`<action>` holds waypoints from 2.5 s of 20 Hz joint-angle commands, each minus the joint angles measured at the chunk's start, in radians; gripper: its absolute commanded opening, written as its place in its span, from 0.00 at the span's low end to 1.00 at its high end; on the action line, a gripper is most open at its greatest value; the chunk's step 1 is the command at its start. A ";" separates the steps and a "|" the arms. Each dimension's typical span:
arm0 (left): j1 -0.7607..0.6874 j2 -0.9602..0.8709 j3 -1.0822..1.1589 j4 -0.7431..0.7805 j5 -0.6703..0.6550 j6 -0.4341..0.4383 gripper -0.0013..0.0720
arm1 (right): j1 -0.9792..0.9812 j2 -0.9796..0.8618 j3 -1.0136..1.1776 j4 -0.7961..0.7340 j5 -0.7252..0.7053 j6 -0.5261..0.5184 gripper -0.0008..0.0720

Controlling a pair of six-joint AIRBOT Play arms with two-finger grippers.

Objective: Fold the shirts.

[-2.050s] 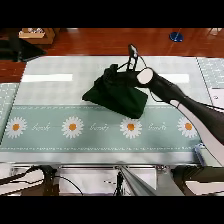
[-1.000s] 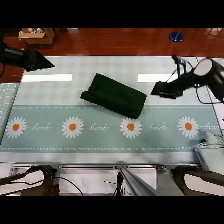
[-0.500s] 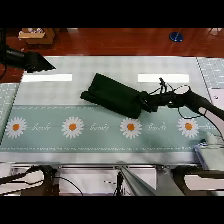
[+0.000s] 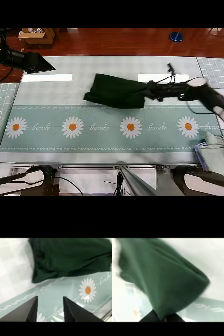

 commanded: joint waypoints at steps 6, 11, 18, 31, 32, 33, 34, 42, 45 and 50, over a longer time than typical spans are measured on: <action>0.000 0.000 0.000 -0.001 -0.002 -0.044 0.57 | -0.462 0.535 0.222 -0.572 0.446 0.302 0.05; 0.000 -0.001 0.000 0.000 0.024 -0.038 0.57 | -0.759 0.611 0.256 -1.133 0.747 0.256 0.05; 0.001 -0.003 0.000 0.002 0.075 0.082 0.57 | -0.992 0.532 0.252 -1.381 0.874 0.265 0.05; 0.002 -0.003 0.001 0.357 0.225 0.040 0.57 | -1.369 0.496 -0.234 -1.772 0.634 0.185 0.05; 0.002 -0.003 0.001 0.359 0.225 0.029 0.57 | -1.376 0.475 -0.254 -1.809 0.612 0.187 0.05; 0.002 -0.003 0.001 0.359 0.225 0.026 0.57 | -1.385 0.449 -0.262 -1.832 0.591 0.197 0.05; 0.002 -0.003 0.001 0.359 0.225 0.024 0.57 | -1.396 0.425 -0.263 -1.833 0.578 0.207 0.05; -0.003 -0.008 0.000 0.354 0.261 -0.020 0.58 | -1.339 0.362 -0.150 -1.541 0.430 0.211 0.66; -0.043 -0.048 0.000 0.323 0.271 -0.021 0.94 | -1.121 0.230 0.169 -0.747 0.235 0.195 0.62; -0.293 -0.161 0.002 0.358 0.319 -0.077 0.94 | -0.455 -0.004 0.536 -0.737 0.205 0.130 0.54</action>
